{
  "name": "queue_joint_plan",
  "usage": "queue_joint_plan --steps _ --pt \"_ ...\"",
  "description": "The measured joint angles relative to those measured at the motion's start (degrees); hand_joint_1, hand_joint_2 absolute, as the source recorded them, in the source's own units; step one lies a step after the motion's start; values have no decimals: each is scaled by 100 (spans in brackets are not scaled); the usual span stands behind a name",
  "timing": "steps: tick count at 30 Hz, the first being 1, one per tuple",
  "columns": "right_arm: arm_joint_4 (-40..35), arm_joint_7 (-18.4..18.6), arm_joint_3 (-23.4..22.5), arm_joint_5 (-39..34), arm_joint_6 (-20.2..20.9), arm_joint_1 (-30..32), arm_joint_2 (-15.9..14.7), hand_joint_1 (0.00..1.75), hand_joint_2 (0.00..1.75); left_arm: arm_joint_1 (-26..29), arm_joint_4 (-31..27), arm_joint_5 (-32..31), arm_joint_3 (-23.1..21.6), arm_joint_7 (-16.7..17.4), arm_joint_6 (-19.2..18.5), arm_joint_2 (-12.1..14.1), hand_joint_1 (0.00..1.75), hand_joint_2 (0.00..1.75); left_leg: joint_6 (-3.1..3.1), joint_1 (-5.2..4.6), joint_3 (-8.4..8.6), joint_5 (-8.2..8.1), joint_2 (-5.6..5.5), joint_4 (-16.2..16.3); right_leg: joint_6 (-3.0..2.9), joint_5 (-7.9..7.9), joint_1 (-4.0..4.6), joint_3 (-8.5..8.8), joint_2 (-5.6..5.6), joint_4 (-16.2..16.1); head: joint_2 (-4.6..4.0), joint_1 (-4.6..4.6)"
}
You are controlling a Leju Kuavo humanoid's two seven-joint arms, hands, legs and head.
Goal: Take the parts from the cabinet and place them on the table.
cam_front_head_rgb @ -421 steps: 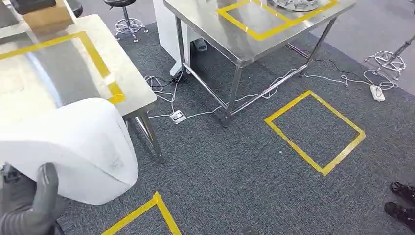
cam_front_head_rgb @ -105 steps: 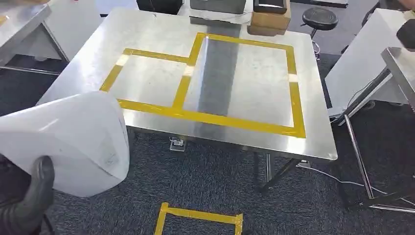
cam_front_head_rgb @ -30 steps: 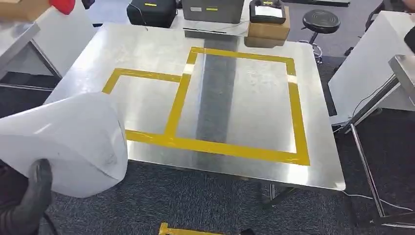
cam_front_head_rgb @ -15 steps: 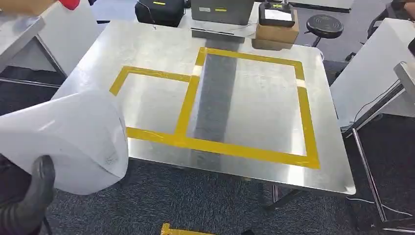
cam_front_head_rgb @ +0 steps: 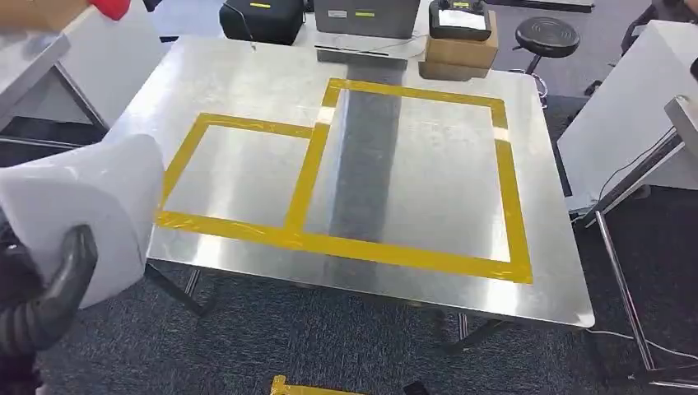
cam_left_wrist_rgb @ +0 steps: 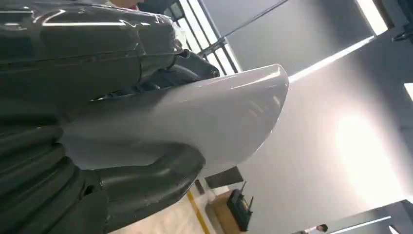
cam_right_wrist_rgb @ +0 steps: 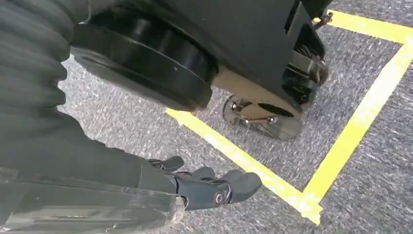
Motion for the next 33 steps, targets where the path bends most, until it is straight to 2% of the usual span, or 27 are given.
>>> queue_joint_plan --steps 4,8,12,14,15,16,19,21,24,27,29,33 --pt "0 0 37 0 0 -2 0 0 175 -29 0 -53 76 39 -52 107 175 175 -2 -1 1 -2 4 -1 -16 -6 -1 3 2 -2 0 4" --pt "-2 2 122 0 37 -22 2 0 175 -264 31 -711 135 659 -628 284 175 175 -2 -3 0 -2 -1 -1 -17 -6 -3 7 0 -8 0 17" --pt "-2 2 125 2 39 -25 2 0 175 -284 35 -748 135 702 -682 302 175 175 -2 -3 0 -2 -2 -1 -18 -5 -3 7 0 -8 0 15" --pt "-2 29 133 15 68 -44 2 0 175 -467 63 -916 138 906 -976 391 175 175 -2 -3 -1 -1 -4 -1 -21 -3 -3 8 0 -9 0 9" --pt "-2 57 184 37 105 -101 2 0 175 -892 201 -1170 138 1205 -1576 617 175 175 -2 -5 1 -1 -8 -1 -26 1 -4 9 1 -10 0 17" --pt "-7 96 249 44 122 -119 2 0 175 -1141 313 -1264 127 1325 -1861 748 175 175 -2 -5 3 -1 -10 -1 -32 4 -3 8 1 -10 0 7" --pt "-7 118 278 50 175 -138 7 0 175 -1534 564 -1355 85 1471 -2418 914 175 175 -2 -4 3 -1 -22 0 -32 4 -3 8 0 -10 0 7" --pt "-7 142 326 52 199 -171 9 0 175 -1815 815 -1366 9 1473 -2706 970 175 175 -3 -5 3 -1 -30 0 -32 4 -3 8 0 -10 0 9" --pt "-7 146 402 50 210 -201 17 0 175 -2056 1167 -1405 -90 1467 -2872 994 175 175 -4 -4 3 0 -37 0 -32 4 -3 7 0 -10 0 4" --pt "-7 181 419 61 258 -206 15 0 175 -2329 1449 -1460 -308 1449 -3292 1001 175 175 -6 -5 2 2 -69 1 -34 2 -3 6 -13 -11 0 6" --pt "-7 212 444 70 286 -234 15 0 175 -2526 1729 -1552 -538 1359 -3526 977 175 175 -7 -5 2 2 -84 2 -35 0 -3 2 -17 -15 0 9" --pt "-7 271 553 98 350 -293 17 0 175 -2915 2446 -1849 -1111 1022 -3714 775 175 175 -7 -5 2 2 -118 2 -35 0 -4 8 -29 -22 0 2"
